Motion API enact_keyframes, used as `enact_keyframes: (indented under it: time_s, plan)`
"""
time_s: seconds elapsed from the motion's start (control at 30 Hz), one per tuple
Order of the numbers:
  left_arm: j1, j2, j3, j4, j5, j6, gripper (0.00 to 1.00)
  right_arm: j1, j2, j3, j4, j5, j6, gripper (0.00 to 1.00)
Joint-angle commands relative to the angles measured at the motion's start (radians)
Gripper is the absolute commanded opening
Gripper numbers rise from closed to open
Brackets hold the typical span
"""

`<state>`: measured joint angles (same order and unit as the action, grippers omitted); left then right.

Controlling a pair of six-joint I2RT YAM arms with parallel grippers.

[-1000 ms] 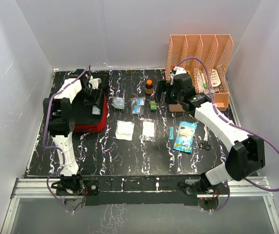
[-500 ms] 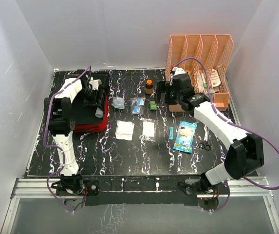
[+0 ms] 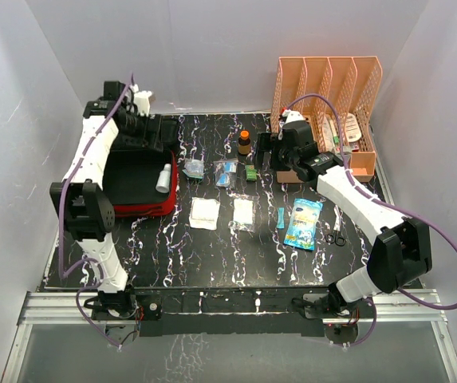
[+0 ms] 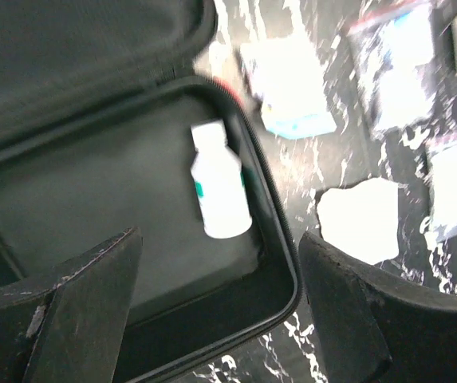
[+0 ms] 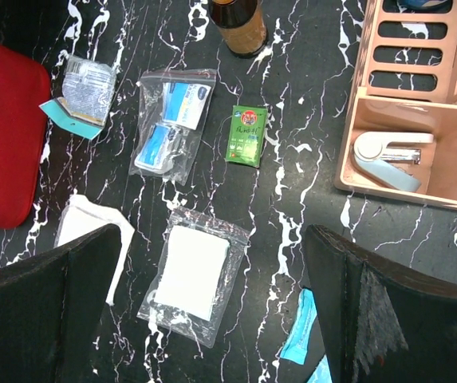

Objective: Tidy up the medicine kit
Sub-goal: Place the pill bottle in the medicine pouch, then pick up the pill bottle at the center of the board.

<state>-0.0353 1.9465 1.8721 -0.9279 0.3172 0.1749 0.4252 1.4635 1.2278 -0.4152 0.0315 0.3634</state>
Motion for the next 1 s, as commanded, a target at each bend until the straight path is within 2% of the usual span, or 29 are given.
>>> enact_keyframes:
  time_s: [0.0, 0.1, 0.27, 0.37, 0.47, 0.67, 0.8, 0.97]
  plan:
    - [-0.044, -0.103, 0.109, 0.004, 0.007, 0.012, 0.78, -0.014, 0.007, 0.061, 0.047, 0.032, -0.023, 0.98]
    - [-0.160, -0.125, 0.069, 0.147, -0.032, -0.025, 0.78, -0.044, 0.035, 0.100, 0.034, 0.012, -0.018, 0.98]
    - [-0.346, -0.162, -0.213, 0.682, -0.101, -0.154, 0.79, -0.078, 0.058, 0.186, -0.003, -0.003, -0.018, 0.98]
    - [-0.402, -0.148, -0.381, 1.028, -0.162, -0.201, 0.80, -0.088, 0.040, 0.206, -0.024, -0.002, -0.018, 0.98]
    - [-0.435, -0.078, -0.453, 1.254, -0.217, -0.218, 0.83, -0.095, 0.007, 0.203, -0.050, 0.003, -0.014, 0.98]
    - [-0.455, 0.114, -0.383, 1.408, -0.256, -0.248, 0.86, -0.100, -0.032, 0.159, -0.078, 0.017, -0.002, 0.98]
    - [-0.469, 0.201, -0.307, 1.428, -0.232, -0.250, 0.88, -0.100, -0.024, 0.160, -0.093, 0.027, 0.003, 0.98]
    - [-0.478, 0.245, -0.275, 1.433, -0.186, -0.270, 0.96, -0.100, -0.014, 0.162, -0.111, 0.039, 0.010, 0.98]
